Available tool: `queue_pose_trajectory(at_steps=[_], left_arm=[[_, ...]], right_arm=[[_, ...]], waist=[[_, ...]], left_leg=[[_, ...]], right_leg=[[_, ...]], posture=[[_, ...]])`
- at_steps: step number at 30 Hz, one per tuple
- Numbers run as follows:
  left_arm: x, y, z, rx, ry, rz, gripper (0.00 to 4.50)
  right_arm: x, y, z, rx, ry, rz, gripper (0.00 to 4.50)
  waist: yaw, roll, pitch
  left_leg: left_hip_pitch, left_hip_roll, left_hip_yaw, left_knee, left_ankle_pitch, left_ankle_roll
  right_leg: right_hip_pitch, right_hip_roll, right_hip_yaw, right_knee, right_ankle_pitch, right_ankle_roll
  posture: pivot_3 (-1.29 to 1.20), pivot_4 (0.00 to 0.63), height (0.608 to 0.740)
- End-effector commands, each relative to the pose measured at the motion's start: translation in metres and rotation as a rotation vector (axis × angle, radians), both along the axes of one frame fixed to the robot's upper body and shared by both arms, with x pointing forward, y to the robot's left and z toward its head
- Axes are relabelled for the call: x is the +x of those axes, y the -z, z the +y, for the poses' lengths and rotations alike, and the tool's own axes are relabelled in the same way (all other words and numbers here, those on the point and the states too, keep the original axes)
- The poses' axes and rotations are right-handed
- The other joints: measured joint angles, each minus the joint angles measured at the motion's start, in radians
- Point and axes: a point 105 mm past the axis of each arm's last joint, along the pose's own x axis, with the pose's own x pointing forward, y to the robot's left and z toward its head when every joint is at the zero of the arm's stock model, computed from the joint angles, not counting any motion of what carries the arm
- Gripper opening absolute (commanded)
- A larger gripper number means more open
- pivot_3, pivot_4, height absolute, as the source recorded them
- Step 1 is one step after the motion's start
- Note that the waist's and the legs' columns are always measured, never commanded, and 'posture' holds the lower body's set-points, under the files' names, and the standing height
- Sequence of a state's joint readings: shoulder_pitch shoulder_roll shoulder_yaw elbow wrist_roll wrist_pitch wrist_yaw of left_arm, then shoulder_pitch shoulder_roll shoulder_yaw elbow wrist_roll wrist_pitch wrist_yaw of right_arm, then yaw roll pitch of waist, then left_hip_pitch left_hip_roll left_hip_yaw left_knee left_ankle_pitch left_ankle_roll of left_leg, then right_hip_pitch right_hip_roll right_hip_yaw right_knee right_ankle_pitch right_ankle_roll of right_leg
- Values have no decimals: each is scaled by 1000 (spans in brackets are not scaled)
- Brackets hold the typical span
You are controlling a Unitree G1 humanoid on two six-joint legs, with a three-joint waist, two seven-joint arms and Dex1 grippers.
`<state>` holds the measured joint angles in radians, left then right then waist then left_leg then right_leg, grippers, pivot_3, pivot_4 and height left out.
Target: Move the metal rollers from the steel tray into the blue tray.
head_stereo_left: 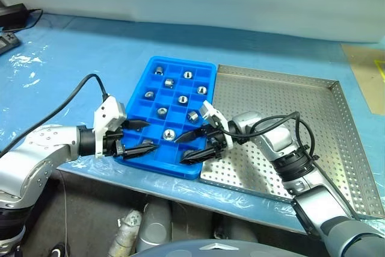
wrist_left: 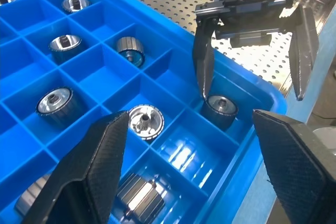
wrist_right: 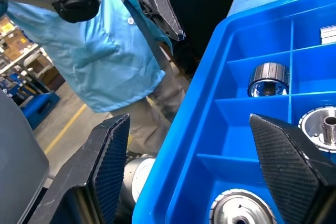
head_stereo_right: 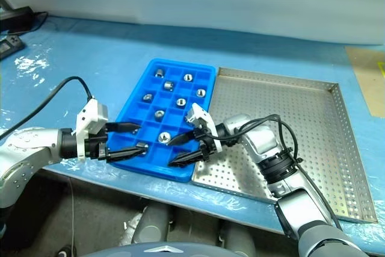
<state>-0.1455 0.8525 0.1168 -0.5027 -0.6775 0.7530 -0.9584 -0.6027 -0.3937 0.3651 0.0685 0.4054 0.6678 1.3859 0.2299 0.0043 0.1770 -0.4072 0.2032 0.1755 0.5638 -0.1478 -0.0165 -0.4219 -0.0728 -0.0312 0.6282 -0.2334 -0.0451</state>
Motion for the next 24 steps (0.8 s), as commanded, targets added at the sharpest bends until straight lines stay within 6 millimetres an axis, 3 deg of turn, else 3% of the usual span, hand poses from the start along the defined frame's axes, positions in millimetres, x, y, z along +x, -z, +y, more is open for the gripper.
queue_pose_trajectory(at_steps=[1, 7, 12, 18, 24], left_arm=[[4, -4, -7, -15, 41, -32, 3960], [24, -1, -25, -40, 117, -52, 3960], [44, 5, -49, -52, 211, -71, 3960], [70, 10, -83, -73, 331, -83, 3960], [79, 17, -99, -61, 416, -71, 3960]], right_arm=[[8, -18, -8, 48, 44, -57, 3727], [24, -40, -38, 84, 211, -116, 3727], [31, -43, -73, 69, 413, -168, 3727], [21, -42, -108, 56, 656, -213, 3727], [11, -39, -120, 46, 791, -242, 3727]], waist=[[-3, 0, 0], [-21, 0, 0], [-50, -1, -1], [-103, -1, -1], [-174, -1, -2]], left_leg=[[0, 0, 0, 0, 0, 0], [1, 0, 1, 5, 0, -1], [3, -1, 1, 8, 1, -2], [3, -2, 1, 9, 2, -3], [3, -5, 2, 9, 1, 0]], right_leg=[[0, 0, 0, 0, 0, 0], [0, 0, 3, 7, 0, 0], [1, 0, 5, 12, 0, 1], [1, 0, 5, 12, 0, 1], [1, 0, 6, 11, 0, 1]], posture=[[277, 150, 740], [139, 150, 740], [3, 150, 740], [-188, 150, 740], [-301, 150, 740]])
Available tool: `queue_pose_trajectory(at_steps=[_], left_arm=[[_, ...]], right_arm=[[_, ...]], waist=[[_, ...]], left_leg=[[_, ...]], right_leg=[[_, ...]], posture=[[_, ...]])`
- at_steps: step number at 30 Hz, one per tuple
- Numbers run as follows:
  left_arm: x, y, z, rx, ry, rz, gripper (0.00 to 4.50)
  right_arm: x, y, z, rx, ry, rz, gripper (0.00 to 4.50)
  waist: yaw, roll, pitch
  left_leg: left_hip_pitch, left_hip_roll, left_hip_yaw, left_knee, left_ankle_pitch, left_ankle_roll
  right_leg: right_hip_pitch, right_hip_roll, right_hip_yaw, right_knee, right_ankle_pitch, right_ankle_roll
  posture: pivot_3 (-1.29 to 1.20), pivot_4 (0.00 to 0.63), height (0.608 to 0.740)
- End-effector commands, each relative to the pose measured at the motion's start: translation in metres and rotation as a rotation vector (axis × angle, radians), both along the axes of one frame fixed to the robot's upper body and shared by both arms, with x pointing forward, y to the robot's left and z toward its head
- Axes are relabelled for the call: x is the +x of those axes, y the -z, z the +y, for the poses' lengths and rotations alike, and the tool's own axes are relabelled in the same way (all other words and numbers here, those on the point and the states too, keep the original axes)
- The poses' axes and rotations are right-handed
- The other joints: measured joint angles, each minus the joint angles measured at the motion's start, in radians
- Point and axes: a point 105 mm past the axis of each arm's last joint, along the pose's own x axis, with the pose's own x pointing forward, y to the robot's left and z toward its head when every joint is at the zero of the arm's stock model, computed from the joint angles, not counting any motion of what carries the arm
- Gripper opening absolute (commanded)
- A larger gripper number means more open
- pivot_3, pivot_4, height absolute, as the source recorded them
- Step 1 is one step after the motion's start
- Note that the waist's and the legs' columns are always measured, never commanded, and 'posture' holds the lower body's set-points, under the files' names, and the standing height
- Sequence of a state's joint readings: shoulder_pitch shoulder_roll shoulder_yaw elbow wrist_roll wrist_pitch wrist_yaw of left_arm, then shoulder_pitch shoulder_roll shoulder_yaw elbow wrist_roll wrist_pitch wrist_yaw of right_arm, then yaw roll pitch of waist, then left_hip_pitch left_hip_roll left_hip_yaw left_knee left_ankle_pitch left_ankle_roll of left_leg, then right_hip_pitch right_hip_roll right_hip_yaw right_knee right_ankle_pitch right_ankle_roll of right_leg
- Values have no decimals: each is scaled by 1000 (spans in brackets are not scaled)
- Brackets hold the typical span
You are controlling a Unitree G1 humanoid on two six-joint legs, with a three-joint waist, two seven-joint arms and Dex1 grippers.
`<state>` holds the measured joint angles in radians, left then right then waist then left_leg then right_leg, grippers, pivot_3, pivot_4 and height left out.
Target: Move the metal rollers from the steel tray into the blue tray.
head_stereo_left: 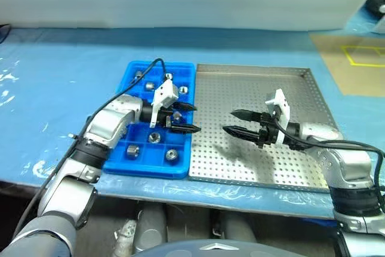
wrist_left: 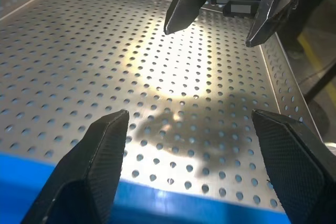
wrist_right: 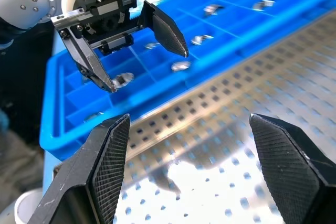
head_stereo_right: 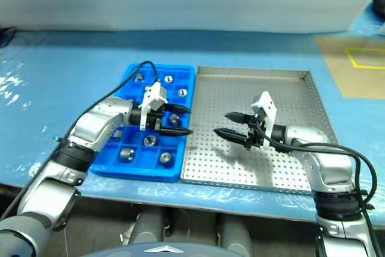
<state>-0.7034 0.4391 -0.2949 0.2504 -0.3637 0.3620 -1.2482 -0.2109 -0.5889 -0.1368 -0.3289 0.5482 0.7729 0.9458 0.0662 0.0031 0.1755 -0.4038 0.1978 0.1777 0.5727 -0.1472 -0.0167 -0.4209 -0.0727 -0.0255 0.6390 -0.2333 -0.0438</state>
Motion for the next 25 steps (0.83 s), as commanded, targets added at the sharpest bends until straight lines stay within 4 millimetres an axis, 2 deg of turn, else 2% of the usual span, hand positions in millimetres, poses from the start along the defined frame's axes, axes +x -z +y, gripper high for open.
queue_pose_trajectory(at_steps=[1, 6, 13, 16, 20, 25], left_arm=[[4, 1, -4, 29, 51, -38, 3960], [11, 3, -7, 33, 56, -58, 3960], [23, -1, -1, 10, -31, -109, 3960], [28, -12, 9, -32, -102, -141, 3960], [34, -41, 15, -164, -197, -140, 3960], [30, -42, 27, -153, -231, -137, 3960]], right_arm=[[-3, -15, -4, 1, 74, -88, 3727], [7, -13, -13, 0, 241, -139, 3727], [19, -8, -10, -19, 273, -163, 3727], [24, -7, -2, -14, 230, -164, 3727], [33, -6, 3, -8, 204, -165, 3727], [40, -8, 10, 7, 181, -175, 3727]], waist=[[-20, 0, 0], [-44, 0, 0], [-49, 0, 0], [-50, 0, 0], [-45, 0, 0], [-39, 0, 0]], left_leg=[[0, 0, 0, 0, 0, 0], [1, 0, 0, 1, -1, 2], [0, -1, 0, 3, -4, 6], [0, 0, 0, 3, -4, 6], [0, 2, 0, 3, -4, 6], [0, 3, 0, 3, -4, 7]], right_leg=[[0, 0, 0, 0, 0, 0], [1, 1, 0, 0, 0, 0], [2, 0, 0, 0, 0, 0], [2, 0, 0, 0, 0, 0], [2, 0, 0, 0, 0, 0], [2, 0, 0, -1, 0, 0]], posture=[[-301, 150, 740], [-329, 150, 740], [-266, 150, 740], [-244, 150, 740], [-181, 150, 740], [-155, 150, 740]])
